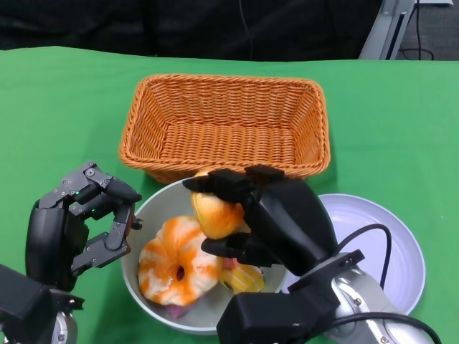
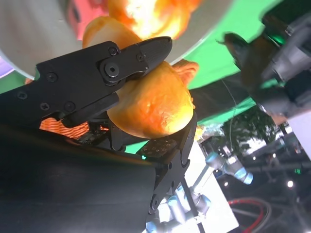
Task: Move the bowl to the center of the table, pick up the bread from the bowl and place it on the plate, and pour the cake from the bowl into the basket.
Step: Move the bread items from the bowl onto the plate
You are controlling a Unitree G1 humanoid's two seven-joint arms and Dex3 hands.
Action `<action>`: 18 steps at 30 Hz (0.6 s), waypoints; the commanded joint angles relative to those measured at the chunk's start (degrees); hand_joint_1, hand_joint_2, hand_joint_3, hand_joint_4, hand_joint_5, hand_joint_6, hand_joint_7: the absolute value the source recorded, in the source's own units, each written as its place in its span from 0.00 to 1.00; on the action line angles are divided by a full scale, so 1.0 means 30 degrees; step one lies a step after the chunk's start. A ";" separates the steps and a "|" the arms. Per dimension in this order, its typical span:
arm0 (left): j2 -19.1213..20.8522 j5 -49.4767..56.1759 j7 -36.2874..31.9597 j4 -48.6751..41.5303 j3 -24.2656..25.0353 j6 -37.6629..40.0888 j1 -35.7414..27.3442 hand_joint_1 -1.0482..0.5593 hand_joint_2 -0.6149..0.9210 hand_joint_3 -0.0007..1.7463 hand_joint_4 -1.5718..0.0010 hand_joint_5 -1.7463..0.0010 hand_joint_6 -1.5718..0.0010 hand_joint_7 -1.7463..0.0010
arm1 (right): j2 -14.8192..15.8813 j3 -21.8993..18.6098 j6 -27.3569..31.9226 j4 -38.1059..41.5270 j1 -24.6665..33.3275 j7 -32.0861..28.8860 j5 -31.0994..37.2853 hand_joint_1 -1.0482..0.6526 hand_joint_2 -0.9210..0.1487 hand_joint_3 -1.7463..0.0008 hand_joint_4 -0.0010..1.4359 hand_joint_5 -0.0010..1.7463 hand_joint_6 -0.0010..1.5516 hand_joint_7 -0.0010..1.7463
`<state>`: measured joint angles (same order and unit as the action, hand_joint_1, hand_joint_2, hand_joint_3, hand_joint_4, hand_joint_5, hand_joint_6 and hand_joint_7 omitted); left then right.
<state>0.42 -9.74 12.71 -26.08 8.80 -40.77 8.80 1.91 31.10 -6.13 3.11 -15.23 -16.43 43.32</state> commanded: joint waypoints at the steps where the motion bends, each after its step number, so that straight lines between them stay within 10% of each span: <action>1: 0.0321 -0.0155 0.0120 -0.0191 0.0105 -0.0275 0.0073 0.58 0.80 0.55 0.49 0.11 0.50 0.31 | 0.0052 -0.0622 -0.0263 -0.0979 0.0349 0.0163 -0.0533 0.46 0.00 0.93 0.50 0.76 0.57 0.35; 18: 0.0310 0.0335 -0.0336 -0.0188 0.0124 -0.0085 0.0087 0.58 0.82 0.51 0.48 0.12 0.50 0.30 | 0.2919 -0.5199 0.0494 -0.9407 0.4991 0.5325 -0.3628 0.51 0.03 0.94 0.50 0.88 0.57 0.45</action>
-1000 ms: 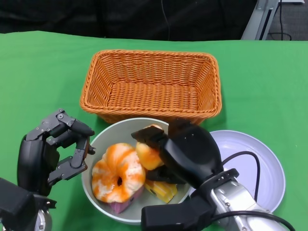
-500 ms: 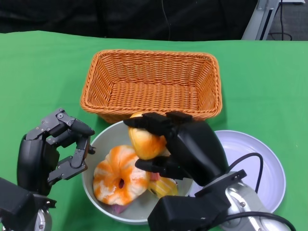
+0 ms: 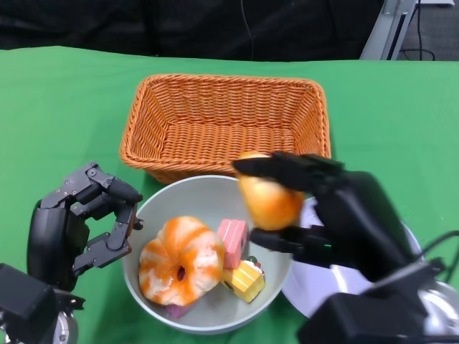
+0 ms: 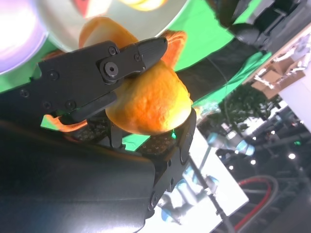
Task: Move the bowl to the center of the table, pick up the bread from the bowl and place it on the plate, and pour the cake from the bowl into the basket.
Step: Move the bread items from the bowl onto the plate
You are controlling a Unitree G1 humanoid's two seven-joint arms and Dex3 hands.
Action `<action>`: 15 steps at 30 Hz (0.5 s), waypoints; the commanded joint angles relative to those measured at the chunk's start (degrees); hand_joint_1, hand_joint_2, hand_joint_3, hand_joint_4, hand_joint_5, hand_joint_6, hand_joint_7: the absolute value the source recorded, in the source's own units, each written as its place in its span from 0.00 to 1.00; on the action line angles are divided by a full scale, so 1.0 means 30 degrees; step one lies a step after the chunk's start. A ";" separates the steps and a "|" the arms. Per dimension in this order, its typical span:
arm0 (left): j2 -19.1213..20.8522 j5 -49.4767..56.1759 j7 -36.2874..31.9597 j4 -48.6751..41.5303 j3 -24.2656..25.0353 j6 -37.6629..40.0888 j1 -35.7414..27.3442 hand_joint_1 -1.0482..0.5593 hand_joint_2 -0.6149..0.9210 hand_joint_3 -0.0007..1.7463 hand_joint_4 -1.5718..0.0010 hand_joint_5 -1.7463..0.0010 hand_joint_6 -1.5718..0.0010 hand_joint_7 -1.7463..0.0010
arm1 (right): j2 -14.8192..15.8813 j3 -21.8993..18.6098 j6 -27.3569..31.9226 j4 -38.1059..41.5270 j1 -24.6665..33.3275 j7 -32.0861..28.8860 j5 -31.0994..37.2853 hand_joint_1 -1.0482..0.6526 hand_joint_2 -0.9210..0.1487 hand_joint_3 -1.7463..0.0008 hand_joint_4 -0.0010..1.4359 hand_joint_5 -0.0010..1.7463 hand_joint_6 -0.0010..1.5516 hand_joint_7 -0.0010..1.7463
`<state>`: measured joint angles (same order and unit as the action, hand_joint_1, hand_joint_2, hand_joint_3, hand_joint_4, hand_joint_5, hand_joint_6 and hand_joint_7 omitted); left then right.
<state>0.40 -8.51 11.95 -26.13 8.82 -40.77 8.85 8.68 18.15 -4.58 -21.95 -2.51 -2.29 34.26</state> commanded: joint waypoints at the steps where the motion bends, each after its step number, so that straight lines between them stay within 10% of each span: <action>1: 0.0308 -0.0141 -0.0053 -0.0217 0.0131 -0.0099 0.0106 0.58 0.82 0.50 0.48 0.12 0.50 0.30 | 0.0969 -0.1258 -0.0105 -0.1413 0.1192 0.0845 -0.0808 0.51 0.04 0.94 0.50 0.89 0.57 0.46; 15: 0.0403 -0.0300 0.0035 -0.0635 0.0239 -0.0330 0.0260 0.59 0.80 0.55 0.48 0.11 0.50 0.29 | 0.4983 -0.3829 -0.3594 0.0651 0.4362 -0.0262 0.2274 0.53 0.05 0.96 0.60 0.71 0.63 0.34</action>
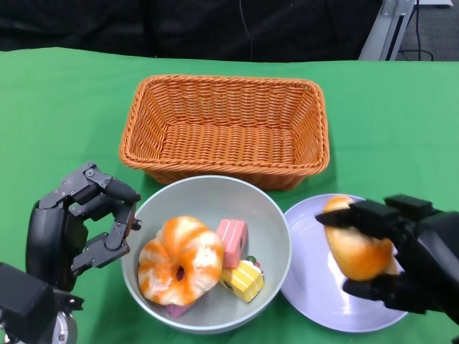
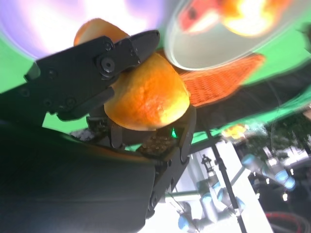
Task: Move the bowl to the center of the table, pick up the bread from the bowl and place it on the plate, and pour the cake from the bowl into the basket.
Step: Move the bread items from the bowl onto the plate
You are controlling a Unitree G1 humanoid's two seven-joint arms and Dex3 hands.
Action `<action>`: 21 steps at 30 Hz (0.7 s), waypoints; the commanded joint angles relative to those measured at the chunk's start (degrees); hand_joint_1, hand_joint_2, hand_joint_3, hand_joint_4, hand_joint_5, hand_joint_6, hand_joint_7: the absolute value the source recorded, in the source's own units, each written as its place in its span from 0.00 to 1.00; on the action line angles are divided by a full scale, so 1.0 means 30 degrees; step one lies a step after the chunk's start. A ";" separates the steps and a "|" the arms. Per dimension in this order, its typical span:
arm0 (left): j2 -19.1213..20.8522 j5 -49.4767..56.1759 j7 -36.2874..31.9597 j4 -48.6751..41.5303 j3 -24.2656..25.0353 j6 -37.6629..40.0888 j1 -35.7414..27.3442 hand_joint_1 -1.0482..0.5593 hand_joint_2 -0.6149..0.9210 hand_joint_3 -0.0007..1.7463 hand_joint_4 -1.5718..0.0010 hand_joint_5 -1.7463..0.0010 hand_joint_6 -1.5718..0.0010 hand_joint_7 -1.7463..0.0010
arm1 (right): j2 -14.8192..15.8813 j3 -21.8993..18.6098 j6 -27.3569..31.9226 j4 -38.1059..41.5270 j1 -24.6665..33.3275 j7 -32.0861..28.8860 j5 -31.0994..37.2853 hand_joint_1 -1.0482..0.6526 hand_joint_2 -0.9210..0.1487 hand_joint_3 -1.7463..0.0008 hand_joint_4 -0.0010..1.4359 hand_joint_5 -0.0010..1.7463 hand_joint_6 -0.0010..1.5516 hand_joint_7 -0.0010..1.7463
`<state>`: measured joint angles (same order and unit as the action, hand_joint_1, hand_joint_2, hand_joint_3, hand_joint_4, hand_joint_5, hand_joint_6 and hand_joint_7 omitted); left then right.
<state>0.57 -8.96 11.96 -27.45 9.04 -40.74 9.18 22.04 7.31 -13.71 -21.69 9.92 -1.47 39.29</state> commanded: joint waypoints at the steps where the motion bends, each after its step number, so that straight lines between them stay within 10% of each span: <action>1: 0.0343 -0.0203 0.0062 -0.0175 0.0164 -0.0294 0.0143 0.59 0.80 0.55 0.47 0.11 0.50 0.29 | 0.0636 -0.0120 -0.0621 0.0933 0.0253 -0.0741 0.1053 0.52 0.04 0.97 0.60 0.68 0.65 0.30; 21: 0.0482 0.0066 -0.0150 0.0468 0.0021 0.0047 -0.0211 0.59 0.81 0.54 0.47 0.11 0.50 0.29 | 0.0268 0.2214 0.1029 0.7124 -0.2596 -0.4520 0.5820 0.48 0.03 1.00 0.52 0.66 0.70 0.11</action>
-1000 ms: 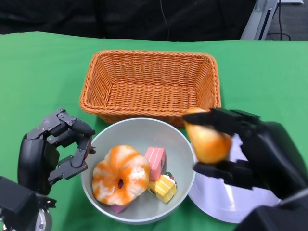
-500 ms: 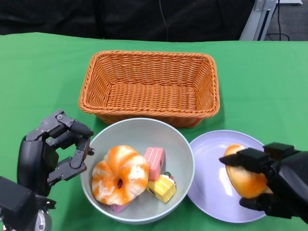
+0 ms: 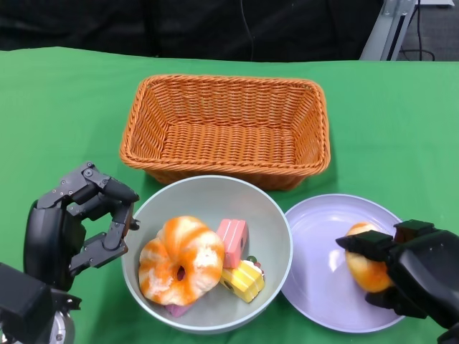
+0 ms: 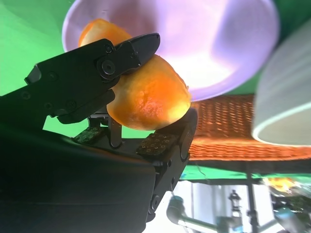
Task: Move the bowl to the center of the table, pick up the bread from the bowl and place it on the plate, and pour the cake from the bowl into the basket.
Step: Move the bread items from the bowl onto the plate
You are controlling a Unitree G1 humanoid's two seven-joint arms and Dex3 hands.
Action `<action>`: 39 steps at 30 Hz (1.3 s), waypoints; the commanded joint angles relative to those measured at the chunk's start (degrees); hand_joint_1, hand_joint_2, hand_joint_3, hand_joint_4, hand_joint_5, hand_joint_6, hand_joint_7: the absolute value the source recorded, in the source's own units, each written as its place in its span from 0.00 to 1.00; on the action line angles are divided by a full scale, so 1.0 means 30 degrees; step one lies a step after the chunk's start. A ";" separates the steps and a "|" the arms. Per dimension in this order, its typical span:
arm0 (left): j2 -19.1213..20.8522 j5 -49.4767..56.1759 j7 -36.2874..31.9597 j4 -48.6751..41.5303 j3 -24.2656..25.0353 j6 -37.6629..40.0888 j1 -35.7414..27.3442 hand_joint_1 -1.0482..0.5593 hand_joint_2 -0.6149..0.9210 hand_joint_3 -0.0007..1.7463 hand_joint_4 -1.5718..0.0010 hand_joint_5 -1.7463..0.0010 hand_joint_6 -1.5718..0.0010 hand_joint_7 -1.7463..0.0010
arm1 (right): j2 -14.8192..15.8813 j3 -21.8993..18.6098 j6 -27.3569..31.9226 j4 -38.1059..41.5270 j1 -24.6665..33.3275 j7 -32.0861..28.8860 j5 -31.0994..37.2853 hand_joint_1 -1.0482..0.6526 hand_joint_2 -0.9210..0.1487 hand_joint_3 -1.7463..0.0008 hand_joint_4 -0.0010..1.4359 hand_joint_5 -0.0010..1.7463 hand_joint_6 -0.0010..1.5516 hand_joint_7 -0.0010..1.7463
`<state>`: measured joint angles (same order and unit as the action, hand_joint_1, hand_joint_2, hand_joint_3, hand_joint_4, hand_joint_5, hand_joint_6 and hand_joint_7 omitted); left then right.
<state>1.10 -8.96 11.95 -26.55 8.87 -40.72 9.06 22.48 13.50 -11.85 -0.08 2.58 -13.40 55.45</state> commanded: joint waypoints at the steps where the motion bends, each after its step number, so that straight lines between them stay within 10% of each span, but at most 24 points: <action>1: 0.0310 0.0079 -0.0157 0.0151 0.0085 0.0039 -0.0165 0.59 0.80 0.54 0.47 0.11 0.50 0.29 | 0.0145 0.0222 0.0601 -0.0203 -0.0116 -0.0605 0.0574 0.47 0.02 1.00 0.53 0.57 0.69 0.09; 11: 0.0420 -0.0251 0.0207 -0.0277 0.0072 0.0016 0.0048 0.59 0.80 0.54 0.47 0.12 0.50 0.30 | 0.0359 0.0637 0.3957 -0.4798 0.1084 0.4473 0.1907 0.32 0.00 0.98 0.48 0.05 0.48 0.00; 24: 0.0490 -0.0134 0.0257 -0.0287 0.0044 -0.0076 -0.0047 0.59 0.80 0.54 0.47 0.12 0.50 0.29 | 0.0142 0.0802 0.5915 -0.7915 0.1634 0.9347 0.2038 0.28 0.00 0.99 0.42 0.00 0.42 0.00; 39: 0.0500 -0.0325 0.0497 -0.0408 0.0102 -0.0019 0.0006 0.59 0.80 0.54 0.47 0.12 0.50 0.29 | -0.0044 0.1061 0.6568 -0.8565 0.1656 1.0460 0.2817 0.12 0.00 0.94 0.30 0.00 0.21 0.00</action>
<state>1.69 -9.72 13.46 -27.36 8.83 -40.61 9.08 21.95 16.77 8.07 -25.61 7.38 18.31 63.62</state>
